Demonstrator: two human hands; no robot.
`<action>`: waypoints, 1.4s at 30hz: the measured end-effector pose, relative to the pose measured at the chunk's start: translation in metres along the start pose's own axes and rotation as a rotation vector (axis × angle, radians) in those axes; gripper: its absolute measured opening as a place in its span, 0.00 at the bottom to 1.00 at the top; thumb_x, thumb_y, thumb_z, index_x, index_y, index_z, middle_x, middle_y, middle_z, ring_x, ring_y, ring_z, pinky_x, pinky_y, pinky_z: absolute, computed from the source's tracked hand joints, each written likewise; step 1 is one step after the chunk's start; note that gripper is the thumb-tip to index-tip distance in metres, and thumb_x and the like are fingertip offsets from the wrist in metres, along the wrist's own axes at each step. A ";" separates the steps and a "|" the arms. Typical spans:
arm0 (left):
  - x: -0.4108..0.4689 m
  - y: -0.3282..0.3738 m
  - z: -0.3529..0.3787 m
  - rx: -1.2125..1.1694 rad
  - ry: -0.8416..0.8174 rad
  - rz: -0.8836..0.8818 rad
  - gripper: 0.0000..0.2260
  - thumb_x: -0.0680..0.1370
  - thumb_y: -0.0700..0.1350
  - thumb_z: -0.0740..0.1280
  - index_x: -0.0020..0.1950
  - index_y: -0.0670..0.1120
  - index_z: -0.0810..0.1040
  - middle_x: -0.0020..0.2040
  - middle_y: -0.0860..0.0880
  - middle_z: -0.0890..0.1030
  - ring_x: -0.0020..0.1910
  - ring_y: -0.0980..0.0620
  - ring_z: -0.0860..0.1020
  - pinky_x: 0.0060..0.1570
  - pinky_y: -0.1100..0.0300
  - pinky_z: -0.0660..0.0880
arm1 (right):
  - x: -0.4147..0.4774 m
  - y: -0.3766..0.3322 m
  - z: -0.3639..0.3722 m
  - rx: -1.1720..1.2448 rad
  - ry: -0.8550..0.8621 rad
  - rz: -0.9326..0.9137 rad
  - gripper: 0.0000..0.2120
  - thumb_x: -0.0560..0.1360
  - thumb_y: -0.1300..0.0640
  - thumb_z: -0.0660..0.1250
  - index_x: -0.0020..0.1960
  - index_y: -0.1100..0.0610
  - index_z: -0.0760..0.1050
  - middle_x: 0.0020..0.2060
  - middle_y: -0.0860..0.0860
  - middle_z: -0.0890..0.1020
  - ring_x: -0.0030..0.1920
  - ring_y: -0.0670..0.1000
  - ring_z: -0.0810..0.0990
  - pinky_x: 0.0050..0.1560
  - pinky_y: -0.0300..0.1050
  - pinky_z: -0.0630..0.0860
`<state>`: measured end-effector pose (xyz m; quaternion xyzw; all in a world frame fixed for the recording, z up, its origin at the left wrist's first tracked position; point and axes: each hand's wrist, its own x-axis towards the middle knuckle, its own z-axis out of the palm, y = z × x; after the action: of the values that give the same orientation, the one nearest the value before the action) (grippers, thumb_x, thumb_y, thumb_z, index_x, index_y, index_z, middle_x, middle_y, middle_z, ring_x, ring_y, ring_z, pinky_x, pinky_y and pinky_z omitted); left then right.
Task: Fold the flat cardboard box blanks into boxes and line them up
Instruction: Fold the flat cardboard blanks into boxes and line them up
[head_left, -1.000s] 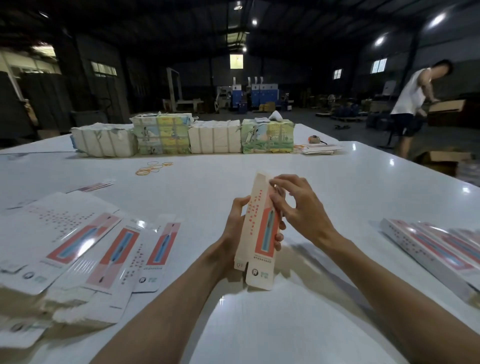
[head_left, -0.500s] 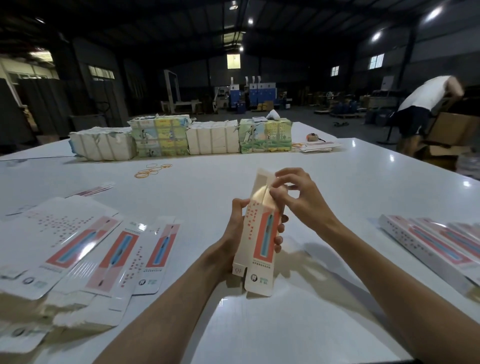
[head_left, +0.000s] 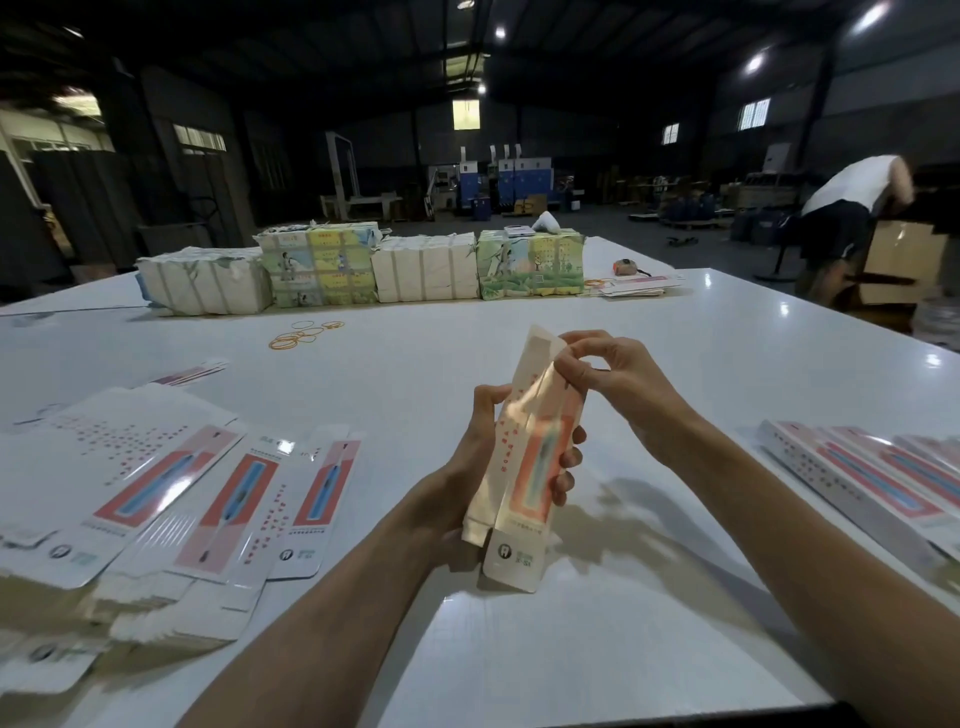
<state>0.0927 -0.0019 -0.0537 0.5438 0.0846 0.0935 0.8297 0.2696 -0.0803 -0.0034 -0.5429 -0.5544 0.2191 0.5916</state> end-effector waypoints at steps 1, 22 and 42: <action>-0.001 0.001 0.002 0.002 -0.003 0.005 0.32 0.77 0.68 0.54 0.54 0.41 0.80 0.44 0.43 0.78 0.37 0.46 0.79 0.43 0.55 0.79 | -0.001 -0.002 -0.001 0.047 -0.009 0.007 0.10 0.80 0.55 0.72 0.48 0.62 0.85 0.63 0.49 0.81 0.63 0.49 0.80 0.64 0.49 0.76; 0.000 -0.004 -0.002 0.104 0.449 0.363 0.20 0.86 0.61 0.57 0.75 0.54 0.69 0.55 0.42 0.86 0.48 0.38 0.87 0.46 0.50 0.84 | -0.016 0.015 0.032 0.098 0.032 -0.022 0.25 0.81 0.45 0.70 0.74 0.42 0.63 0.53 0.48 0.88 0.56 0.52 0.87 0.61 0.54 0.79; 0.009 -0.007 0.013 0.377 0.474 0.520 0.44 0.69 0.47 0.77 0.75 0.72 0.56 0.68 0.58 0.72 0.57 0.49 0.84 0.42 0.60 0.83 | -0.021 0.017 0.032 -0.044 -0.117 -0.034 0.36 0.78 0.43 0.69 0.80 0.32 0.56 0.63 0.44 0.79 0.55 0.38 0.84 0.40 0.44 0.84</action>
<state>0.1048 -0.0142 -0.0557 0.6531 0.1490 0.4060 0.6216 0.2406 -0.0801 -0.0334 -0.5326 -0.6017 0.2282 0.5497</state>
